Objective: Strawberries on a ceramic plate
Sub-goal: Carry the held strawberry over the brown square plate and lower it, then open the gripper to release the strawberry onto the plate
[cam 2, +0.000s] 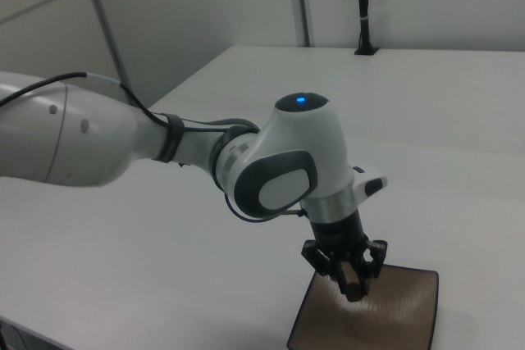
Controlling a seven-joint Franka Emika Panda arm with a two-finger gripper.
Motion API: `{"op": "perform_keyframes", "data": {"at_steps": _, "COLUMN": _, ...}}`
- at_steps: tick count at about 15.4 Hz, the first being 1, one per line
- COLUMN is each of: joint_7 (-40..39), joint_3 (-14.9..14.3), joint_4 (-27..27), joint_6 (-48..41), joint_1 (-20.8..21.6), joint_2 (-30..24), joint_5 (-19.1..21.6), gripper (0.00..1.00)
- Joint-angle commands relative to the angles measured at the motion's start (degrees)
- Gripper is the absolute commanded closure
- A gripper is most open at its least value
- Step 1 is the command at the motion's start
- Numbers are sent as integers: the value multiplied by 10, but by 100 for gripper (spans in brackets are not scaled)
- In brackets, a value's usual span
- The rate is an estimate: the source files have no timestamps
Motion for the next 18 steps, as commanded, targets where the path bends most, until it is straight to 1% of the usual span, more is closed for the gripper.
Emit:
{"op": "perform_keyframes", "data": {"at_steps": 1, "joint_7": -17, "joint_3": -4, "joint_4": -1, "joint_6": 26, "joint_1": -1, "joint_2": 16, "joint_5": 6, "gripper": 75}}
{"op": "perform_keyframes", "data": {"at_steps": 2, "joint_7": -19, "joint_3": -4, "joint_4": 0, "joint_6": 26, "joint_1": -1, "joint_2": 17, "joint_5": 6, "gripper": 63}}
{"op": "perform_keyframes", "data": {"at_steps": 4, "joint_7": -21, "joint_3": -4, "joint_4": 1, "joint_6": 25, "joint_1": -8, "joint_2": 17, "joint_5": 9, "gripper": 13}}
{"op": "perform_keyframes", "data": {"at_steps": 5, "joint_7": -20, "joint_3": -4, "joint_4": 1, "joint_6": 22, "joint_1": -9, "joint_2": 17, "joint_5": 9, "gripper": 4}}
{"op": "perform_keyframes", "data": {"at_steps": 6, "joint_7": -20, "joint_3": -4, "joint_4": 1, "joint_6": 19, "joint_1": -9, "joint_2": 15, "joint_5": 10, "gripper": 0}}
{"op": "perform_keyframes", "data": {"at_steps": 9, "joint_7": -13, "joint_3": -4, "joint_4": 3, "joint_6": 6, "joint_1": -6, "joint_2": 4, "joint_5": 12, "gripper": 0}}
{"op": "perform_keyframes", "data": {"at_steps": 10, "joint_7": -13, "joint_3": -4, "joint_4": 8, "joint_6": -17, "joint_1": -5, "joint_2": -3, "joint_5": 15, "gripper": 0}}
{"op": "perform_keyframes", "data": {"at_steps": 12, "joint_7": -13, "joint_3": -4, "joint_4": 41, "joint_6": -80, "joint_1": -3, "joint_2": -12, "joint_5": 16, "gripper": 0}}
{"op": "perform_keyframes", "data": {"at_steps": 15, "joint_7": -4, "joint_3": -1, "joint_4": 89, "joint_6": -175, "joint_1": 14, "joint_2": -36, "joint_5": 16, "gripper": 0}}
{"op": "perform_keyframes", "data": {"at_steps": 17, "joint_7": 11, "joint_3": 7, "joint_4": 108, "joint_6": -225, "joint_1": 16, "joint_2": -62, "joint_5": 19, "gripper": 0}}
{"op": "perform_keyframes", "data": {"at_steps": 18, "joint_7": 24, "joint_3": 17, "joint_4": 118, "joint_6": -254, "joint_1": 20, "joint_2": -74, "joint_5": 22, "gripper": 0}}
